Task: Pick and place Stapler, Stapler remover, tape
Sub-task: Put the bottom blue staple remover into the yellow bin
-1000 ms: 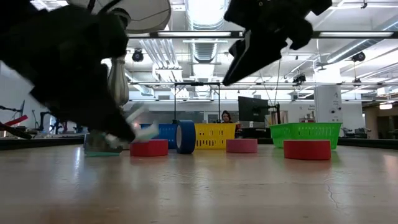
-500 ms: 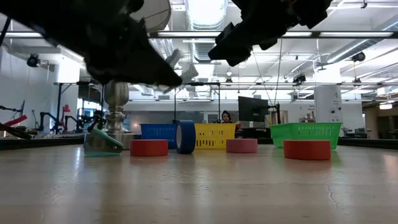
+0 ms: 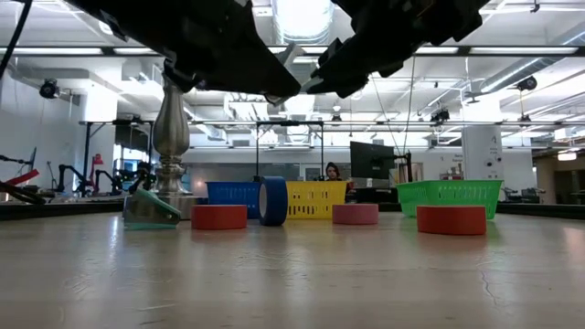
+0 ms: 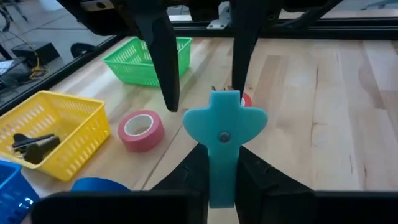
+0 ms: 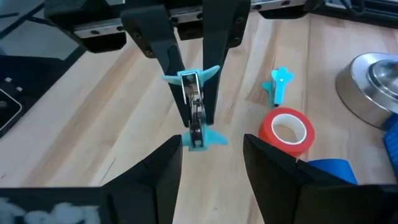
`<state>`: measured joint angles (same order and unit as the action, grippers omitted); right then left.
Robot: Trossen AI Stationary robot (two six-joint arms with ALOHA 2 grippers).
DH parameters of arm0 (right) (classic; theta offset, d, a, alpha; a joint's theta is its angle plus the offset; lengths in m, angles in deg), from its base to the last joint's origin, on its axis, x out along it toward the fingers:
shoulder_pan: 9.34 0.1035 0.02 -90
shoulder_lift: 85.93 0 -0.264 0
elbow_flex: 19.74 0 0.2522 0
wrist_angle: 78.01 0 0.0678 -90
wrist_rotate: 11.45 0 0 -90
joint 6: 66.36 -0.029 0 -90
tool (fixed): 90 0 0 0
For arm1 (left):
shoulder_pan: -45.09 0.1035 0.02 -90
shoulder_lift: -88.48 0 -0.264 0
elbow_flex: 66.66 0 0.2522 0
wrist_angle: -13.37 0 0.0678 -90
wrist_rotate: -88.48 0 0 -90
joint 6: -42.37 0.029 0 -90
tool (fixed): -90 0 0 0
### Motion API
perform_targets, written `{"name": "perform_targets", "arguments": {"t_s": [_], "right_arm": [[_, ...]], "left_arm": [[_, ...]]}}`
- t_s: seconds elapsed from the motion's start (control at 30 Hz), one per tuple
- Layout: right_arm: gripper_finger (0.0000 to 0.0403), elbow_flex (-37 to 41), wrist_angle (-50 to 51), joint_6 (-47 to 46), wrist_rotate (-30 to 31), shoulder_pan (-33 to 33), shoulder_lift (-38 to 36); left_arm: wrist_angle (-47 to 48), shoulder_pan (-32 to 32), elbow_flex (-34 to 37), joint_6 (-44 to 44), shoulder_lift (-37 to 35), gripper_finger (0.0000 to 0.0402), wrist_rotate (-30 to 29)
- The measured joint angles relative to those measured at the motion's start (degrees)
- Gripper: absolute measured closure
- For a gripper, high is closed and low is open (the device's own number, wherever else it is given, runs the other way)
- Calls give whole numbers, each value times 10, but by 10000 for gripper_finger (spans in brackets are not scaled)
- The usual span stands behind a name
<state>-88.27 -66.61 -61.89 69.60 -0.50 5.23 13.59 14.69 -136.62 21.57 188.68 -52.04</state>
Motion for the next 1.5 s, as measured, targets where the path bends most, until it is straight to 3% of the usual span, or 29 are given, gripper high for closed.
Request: {"name": "perform_targets", "arguments": {"t_s": [0.37, 0.57, 0.77, 1.03, 1.3, 1.5], "right_arm": [[248, 0, -11, -14, 2, 0, 0], [280, 1, -16, -15, 1, 0, 1], [318, 2, -12, -13, 1, 0, 1], [362, 4, -13, 4, 1, 0, 1], [381, 5, -12, 7, 0, 0, 1], [380, 5, -8, 7, 1, 0, 1]], "left_arm": [[-4, 13, -1, 6, 0, 352, 1], [-8, 15, -1, 8, 0, 360, 1], [-28, 15, -1, 27, 1, 341, 1], [-34, 16, -1, 27, 1, 361, 1], [-35, 16, -1, 27, 1, 313, 0], [-34, 16, 0, 34, 1, 304, 0]]}}
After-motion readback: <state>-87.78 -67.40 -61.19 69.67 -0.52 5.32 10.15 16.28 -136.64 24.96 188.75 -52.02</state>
